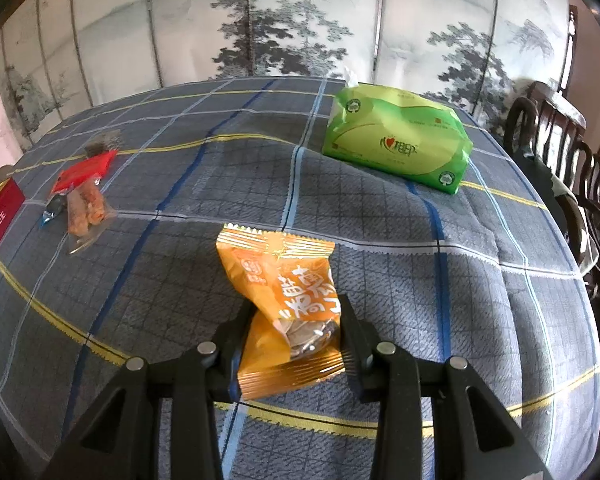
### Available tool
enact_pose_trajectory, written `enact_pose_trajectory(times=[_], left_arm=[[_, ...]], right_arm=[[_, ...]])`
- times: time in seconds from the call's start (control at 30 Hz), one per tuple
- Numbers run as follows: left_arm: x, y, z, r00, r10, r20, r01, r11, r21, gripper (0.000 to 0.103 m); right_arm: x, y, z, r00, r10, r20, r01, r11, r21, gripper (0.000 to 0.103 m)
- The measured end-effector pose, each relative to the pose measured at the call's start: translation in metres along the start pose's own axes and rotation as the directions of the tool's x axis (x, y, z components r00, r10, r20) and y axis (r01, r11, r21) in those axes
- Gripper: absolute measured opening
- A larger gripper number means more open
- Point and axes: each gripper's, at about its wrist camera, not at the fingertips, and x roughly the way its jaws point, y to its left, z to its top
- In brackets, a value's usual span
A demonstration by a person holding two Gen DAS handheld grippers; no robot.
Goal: Organize snacks
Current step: 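Carry the peanut bag into the gold tin and open the left gripper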
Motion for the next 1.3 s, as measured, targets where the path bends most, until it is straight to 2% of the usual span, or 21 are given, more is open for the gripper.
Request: enact_pose_trajectory(times=[0.17, 0.53, 0.97, 1.13, 1.3], left_arm=[[-0.003, 0.023, -0.003, 0.999, 0.039, 0.006, -0.039, 0.999, -0.019, 0.038], [-0.001, 0.070, -0.004, 0.995, 0.094, 0.028, -0.092, 0.994, -0.066, 0.039], [0.035, 0.132, -0.005, 0.985, 0.169, 0.024, -0.165, 0.981, -0.103, 0.040], [0.044, 0.150, -0.006, 0.974, 0.218, 0.070, -0.211, 0.973, -0.089, 0.040], [0.054, 0.164, -0.005, 0.975, 0.217, 0.056, -0.210, 0.972, -0.105, 0.040]], right_arm=[[0.001, 0.005, 0.003, 0.999, -0.037, -0.022, 0.038, 0.998, 0.043, 0.038], [0.001, 0.008, 0.002, 0.996, -0.084, -0.009, 0.084, 0.991, 0.102, 0.038], [0.001, 0.009, 0.002, 0.995, -0.100, -0.005, 0.100, 0.991, 0.090, 0.038], [0.000, 0.009, 0.002, 0.995, -0.102, -0.005, 0.102, 0.991, 0.090, 0.038], [0.000, 0.009, 0.002, 0.995, -0.102, -0.005, 0.102, 0.991, 0.090, 0.038]])
